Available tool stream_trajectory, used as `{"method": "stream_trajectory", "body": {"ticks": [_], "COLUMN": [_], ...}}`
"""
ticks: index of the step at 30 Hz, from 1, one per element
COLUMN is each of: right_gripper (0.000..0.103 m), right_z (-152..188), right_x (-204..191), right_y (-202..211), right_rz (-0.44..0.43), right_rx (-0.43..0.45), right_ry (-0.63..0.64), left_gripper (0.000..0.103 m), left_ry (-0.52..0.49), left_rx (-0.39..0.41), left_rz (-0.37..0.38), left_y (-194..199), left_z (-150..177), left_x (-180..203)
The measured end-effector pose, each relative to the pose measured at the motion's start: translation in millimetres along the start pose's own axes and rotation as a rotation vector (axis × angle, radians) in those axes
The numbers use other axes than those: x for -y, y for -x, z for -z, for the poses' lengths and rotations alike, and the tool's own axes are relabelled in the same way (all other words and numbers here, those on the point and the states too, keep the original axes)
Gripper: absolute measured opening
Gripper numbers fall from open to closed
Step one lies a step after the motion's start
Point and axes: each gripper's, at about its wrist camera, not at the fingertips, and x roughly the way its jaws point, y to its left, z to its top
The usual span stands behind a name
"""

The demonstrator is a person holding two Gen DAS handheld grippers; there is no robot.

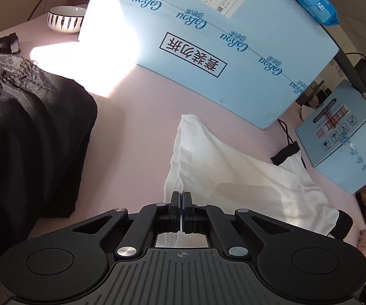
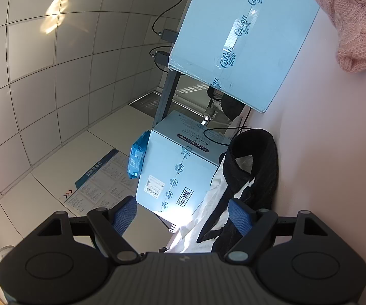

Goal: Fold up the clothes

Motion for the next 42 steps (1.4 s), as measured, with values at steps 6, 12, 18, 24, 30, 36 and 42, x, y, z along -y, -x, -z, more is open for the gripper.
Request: {"method": "stream_trajectory", "body": {"ticks": [6, 12, 18, 24, 30, 36, 42], "right_gripper": [0.081, 0.081, 0.087, 0.094, 0.096, 0.096, 0.096], "right_z": [0.1, -0.7, -5.5, -58.2, -99.8, -94.3, -85.7], "right_x": [-0.4, -1.4, -22.3, -72.0, -77.7, -43.9, 7.0], "right_y": [0.0, 0.2, -5.9, -75.8, -220.2, -342.2, -400.4], "right_rz": [0.008, 0.013, 0.103, 0.084, 0.061, 0.292, 0.413], "right_rx": [-0.005, -0.014, -0.040, -0.190, -0.376, -0.478, -0.500], "right_ry": [0.007, 0.013, 0.108, 0.270, 0.391, 0.479, 0.572], "left_gripper": [0.020, 0.041, 0.045, 0.049, 0.060, 0.074, 0.077], "left_ry": [0.137, -0.010, -0.207, -0.128, -0.081, -0.142, -0.198], "left_rx": [0.073, 0.153, 0.026, 0.055, 0.042, 0.048, 0.064], "left_rz": [0.018, 0.262, 0.286, 0.404, 0.465, 0.468, 0.445], "left_y": [13.9, 35.9, -20.1, -22.3, -19.5, -17.6, -16.4], "left_z": [-5.3, 3.5, 42.3, 49.8, 48.0, 51.2, 56.0], "left_x": [-19.6, 31.0, 79.2, 48.5, 38.7, 47.5, 55.7]}}
